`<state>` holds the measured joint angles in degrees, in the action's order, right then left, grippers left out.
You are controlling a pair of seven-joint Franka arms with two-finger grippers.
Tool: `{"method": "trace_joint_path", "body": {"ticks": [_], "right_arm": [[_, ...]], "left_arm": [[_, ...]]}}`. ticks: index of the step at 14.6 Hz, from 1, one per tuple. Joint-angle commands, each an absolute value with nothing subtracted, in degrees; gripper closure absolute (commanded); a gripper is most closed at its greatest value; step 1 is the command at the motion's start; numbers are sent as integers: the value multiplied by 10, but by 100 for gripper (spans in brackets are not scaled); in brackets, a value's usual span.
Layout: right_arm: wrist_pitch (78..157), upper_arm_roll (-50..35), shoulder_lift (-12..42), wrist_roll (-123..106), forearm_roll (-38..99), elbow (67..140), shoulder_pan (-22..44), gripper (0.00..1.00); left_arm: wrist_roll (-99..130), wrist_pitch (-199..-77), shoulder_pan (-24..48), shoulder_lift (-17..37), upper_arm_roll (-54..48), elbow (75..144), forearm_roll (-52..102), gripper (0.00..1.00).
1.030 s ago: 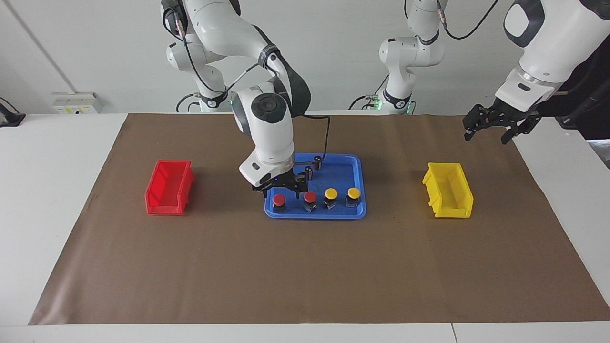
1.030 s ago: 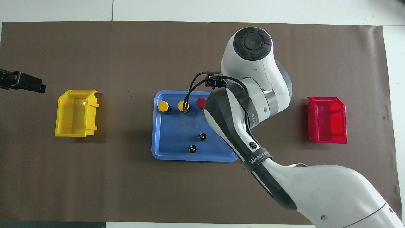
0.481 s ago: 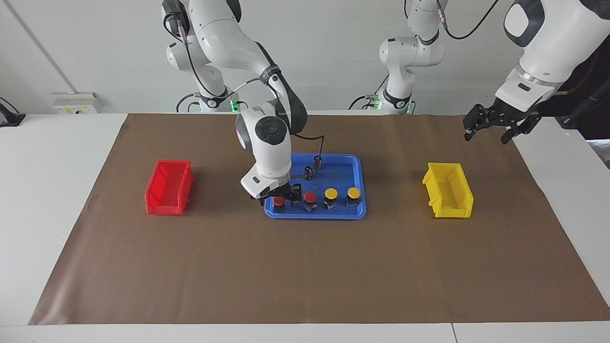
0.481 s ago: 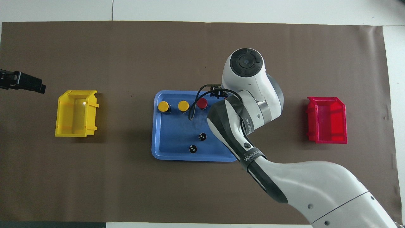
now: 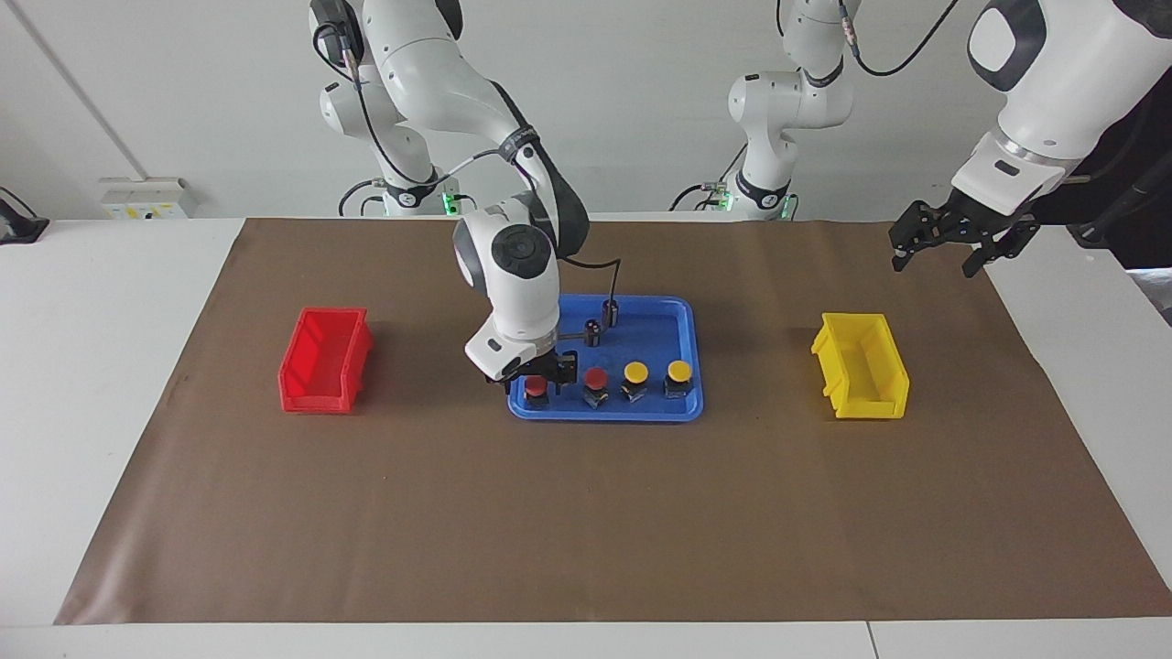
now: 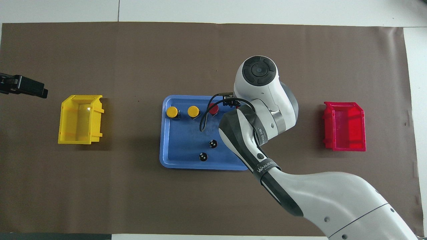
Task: Sort red and yellow buttons by color
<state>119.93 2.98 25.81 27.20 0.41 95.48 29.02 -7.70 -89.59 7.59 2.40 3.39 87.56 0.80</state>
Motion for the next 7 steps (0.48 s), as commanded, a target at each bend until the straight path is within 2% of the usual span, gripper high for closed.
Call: {"method": "trace_joint_path", "body": {"ticks": [1,4,7], "right_arm": [[1210,29,238,251,-1,985,291,30],[1210,26,236,247,-1,990,291,33],[1211,21,235,247,-1,992,291,43]], "left_arm": [[-75,-892,69,12,31,888,17,0],[-75,-892,69,12,32,888,17,0],[-75,-892,69,12,31,888,17,0]]}}
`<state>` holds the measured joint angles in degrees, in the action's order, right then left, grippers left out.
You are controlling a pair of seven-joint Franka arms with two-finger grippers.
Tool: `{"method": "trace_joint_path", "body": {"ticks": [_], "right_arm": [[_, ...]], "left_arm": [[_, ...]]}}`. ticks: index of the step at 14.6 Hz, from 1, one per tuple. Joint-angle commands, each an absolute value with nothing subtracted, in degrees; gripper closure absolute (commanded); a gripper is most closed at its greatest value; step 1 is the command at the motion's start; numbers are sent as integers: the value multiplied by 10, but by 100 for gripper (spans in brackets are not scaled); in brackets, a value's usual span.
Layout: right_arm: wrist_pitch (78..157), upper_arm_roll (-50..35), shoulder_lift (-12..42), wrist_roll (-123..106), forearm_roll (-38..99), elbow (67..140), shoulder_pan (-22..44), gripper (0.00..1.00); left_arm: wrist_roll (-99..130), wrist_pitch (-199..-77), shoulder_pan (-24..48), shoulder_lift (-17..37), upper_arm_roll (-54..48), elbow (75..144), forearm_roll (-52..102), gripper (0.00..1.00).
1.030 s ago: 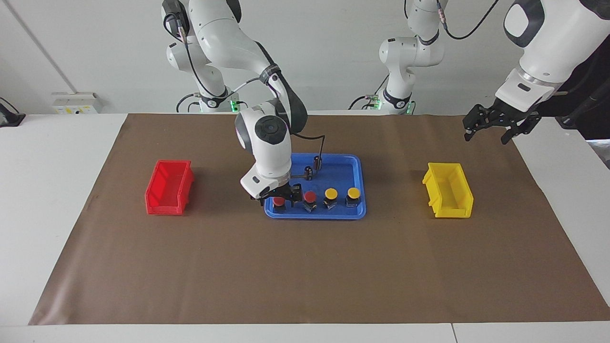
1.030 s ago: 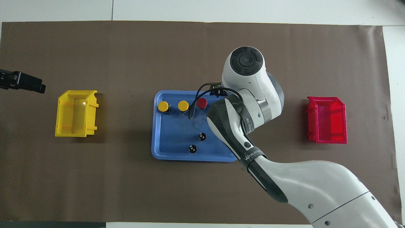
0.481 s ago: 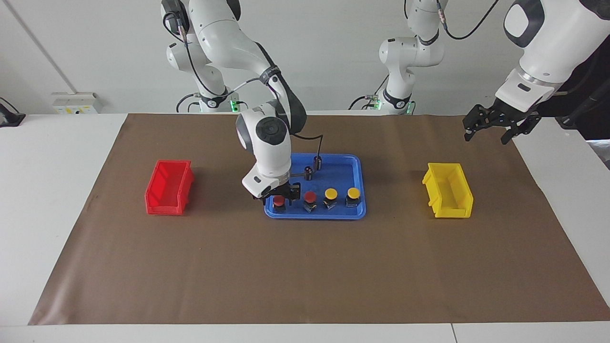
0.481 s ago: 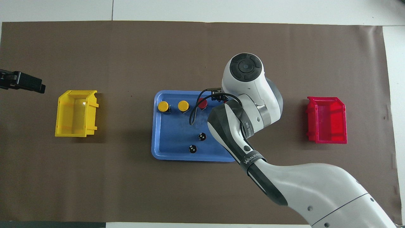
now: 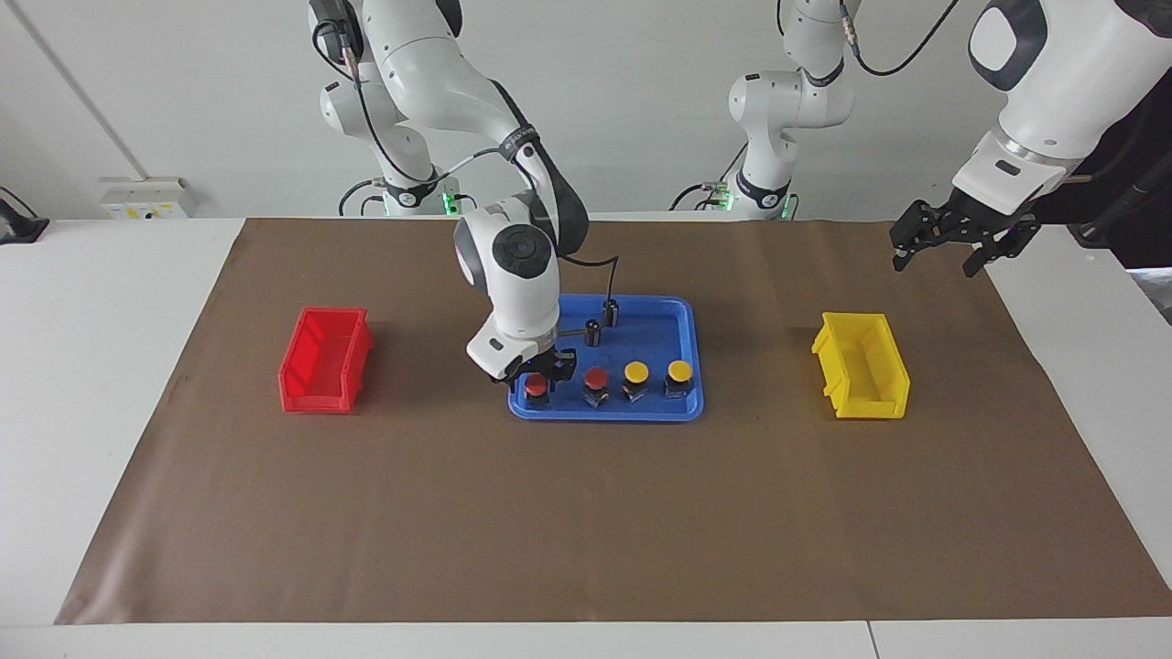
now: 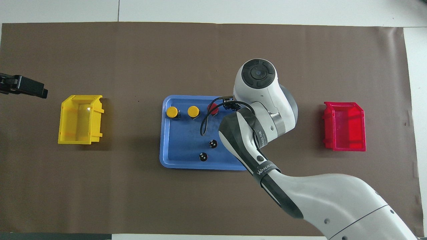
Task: Sort red and yellow buttons by color
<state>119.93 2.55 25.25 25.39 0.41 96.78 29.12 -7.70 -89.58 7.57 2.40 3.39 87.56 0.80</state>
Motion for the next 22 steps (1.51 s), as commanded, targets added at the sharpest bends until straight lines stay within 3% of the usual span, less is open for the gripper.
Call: {"method": "trace_joint_path", "body": {"ticks": [1,4,5,8,11,15,17,22], "right_arm": [[1211,21,235,247,-1,992,291,50],[1203,21,237,242,0,975,286,81],[1194,21,237,242,2,955,281,87],[1120,21,217,209,9,898,248,87],[1042,22,115,101,14,945,168,87],[985,25,45,19,5,1025,76,87],[1005,25,27,-24,3,1072,33,87],[1148,25,-25,-119,3,1228,-35,87]], "left_arm": [[-75,-892,69,12,31,887,17,0],[-75,-892,69,12,31,888,17,0],[-75,-892,69,12,31,888,17,0],[-71,-883,69,11,31,889,17,0],[-65,-899,76,11,30,892,20,0],[123,-1101,186,-11,8,1057,21,0],[163,-1141,230,31,7,1069,21,1],[235,-1229,282,99,6,1072,21,5]]}}
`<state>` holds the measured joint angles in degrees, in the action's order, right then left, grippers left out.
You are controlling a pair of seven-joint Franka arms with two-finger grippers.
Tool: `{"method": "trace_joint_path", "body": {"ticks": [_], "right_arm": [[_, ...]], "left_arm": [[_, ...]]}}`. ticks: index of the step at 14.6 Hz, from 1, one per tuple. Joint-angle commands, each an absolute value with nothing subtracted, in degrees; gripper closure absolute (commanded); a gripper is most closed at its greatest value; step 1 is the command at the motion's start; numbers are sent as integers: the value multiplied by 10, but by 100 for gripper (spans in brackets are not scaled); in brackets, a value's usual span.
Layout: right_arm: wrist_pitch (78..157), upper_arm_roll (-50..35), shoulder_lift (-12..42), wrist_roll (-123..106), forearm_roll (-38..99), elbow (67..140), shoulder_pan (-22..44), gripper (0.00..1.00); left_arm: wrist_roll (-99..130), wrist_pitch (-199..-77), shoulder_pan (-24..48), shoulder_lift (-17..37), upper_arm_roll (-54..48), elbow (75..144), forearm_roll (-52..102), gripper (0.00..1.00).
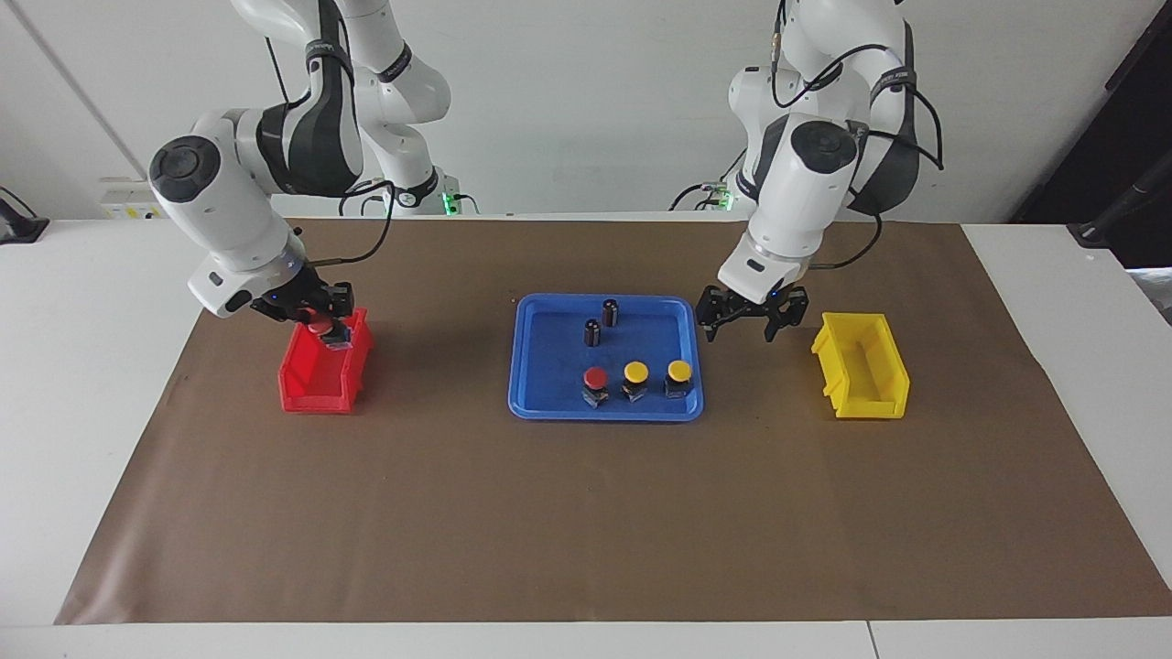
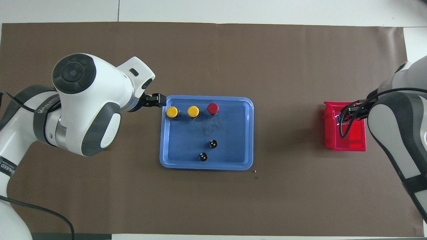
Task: Sort red and yellow buttons by color
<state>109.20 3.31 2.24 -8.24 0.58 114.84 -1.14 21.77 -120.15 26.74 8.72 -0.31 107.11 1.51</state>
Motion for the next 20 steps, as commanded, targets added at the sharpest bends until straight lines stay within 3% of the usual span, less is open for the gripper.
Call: {"method": "trace_joint_path", "body": {"ticks": [1,6,15,16,17,18,20], "right_arm": [[1168,25,-30,-134,3,1245,-43,87],[1237,25,-46,-172,3,1302,-55,87],[1362,25,-29,-203,3,1362,-64,87],[1366,25,-27,-202,2,1364,-64,86],[1366,25,-26,-202,3,1364,-62,86],[1367,25,-25,-200,3,1364,-62,84],[1366,24,-25,-201,2,1364,-60,68]], "left_arm": [[236,-1236,286,107,6,1072,21,8],[241,-1269,297,126,6,1087,21,19],[254,-1301,326,158,7,1099,21,19],[254,-1303,329,159,7,1102,21,25],[254,-1303,329,159,7,1102,21,36],[256,-1303,328,159,7,1101,21,53],[258,-1303,323,159,7,1101,21,90]]}}
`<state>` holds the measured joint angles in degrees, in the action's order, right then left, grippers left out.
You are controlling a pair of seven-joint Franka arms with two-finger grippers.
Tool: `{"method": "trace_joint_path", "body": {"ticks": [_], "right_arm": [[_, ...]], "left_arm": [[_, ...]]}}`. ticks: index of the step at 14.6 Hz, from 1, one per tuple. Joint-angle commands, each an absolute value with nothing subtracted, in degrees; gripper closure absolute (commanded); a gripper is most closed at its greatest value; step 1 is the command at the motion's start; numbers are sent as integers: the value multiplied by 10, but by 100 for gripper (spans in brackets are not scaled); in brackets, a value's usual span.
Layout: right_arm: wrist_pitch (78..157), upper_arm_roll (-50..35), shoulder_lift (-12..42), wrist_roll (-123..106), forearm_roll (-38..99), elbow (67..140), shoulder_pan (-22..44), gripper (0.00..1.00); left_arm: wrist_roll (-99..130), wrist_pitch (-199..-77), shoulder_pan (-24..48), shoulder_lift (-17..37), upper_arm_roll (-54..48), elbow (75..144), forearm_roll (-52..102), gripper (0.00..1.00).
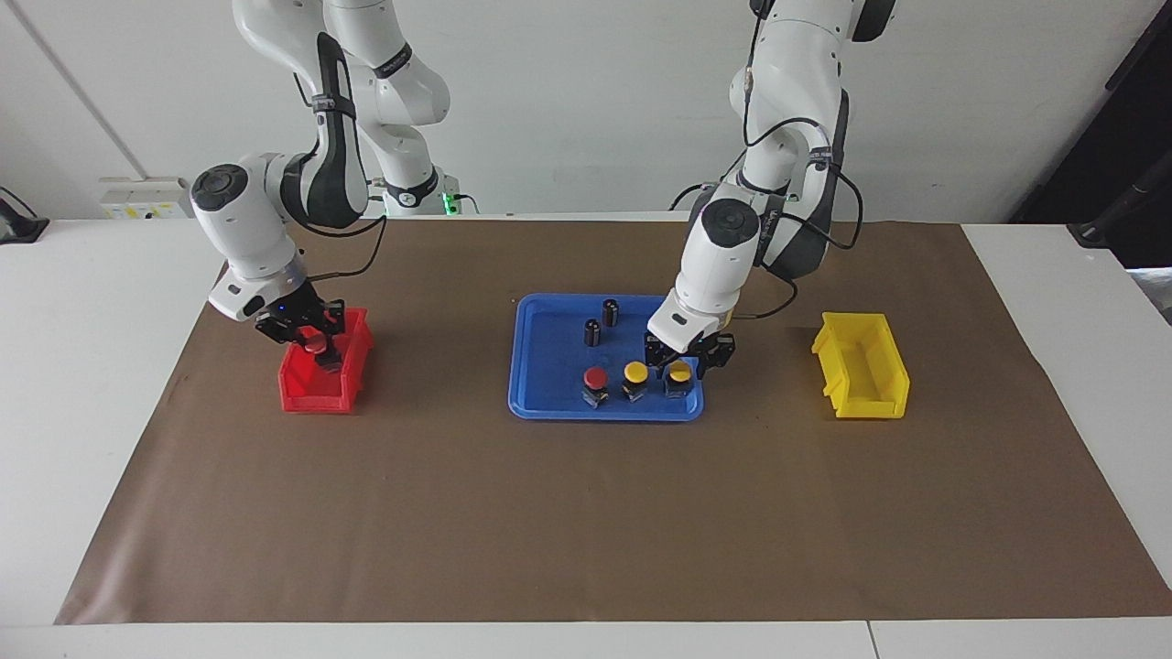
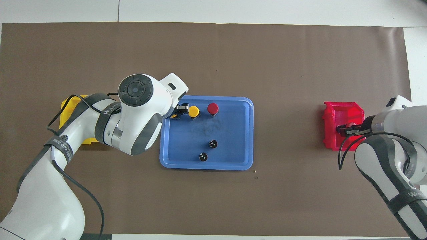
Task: Sort red and yellow buttons by color
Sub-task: 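Carry the yellow button to the yellow bin while the right gripper reaches the tray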
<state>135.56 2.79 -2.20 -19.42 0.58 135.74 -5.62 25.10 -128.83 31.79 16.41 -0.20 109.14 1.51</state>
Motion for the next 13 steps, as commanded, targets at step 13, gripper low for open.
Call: {"method": "trace_joint_path", "body": {"ticks": [13], "right_arm": [[1111,20,65,-33,8,1039,77,31]], "left_arm": [[-27,-1000,78,62,16,952,20,99]]}}
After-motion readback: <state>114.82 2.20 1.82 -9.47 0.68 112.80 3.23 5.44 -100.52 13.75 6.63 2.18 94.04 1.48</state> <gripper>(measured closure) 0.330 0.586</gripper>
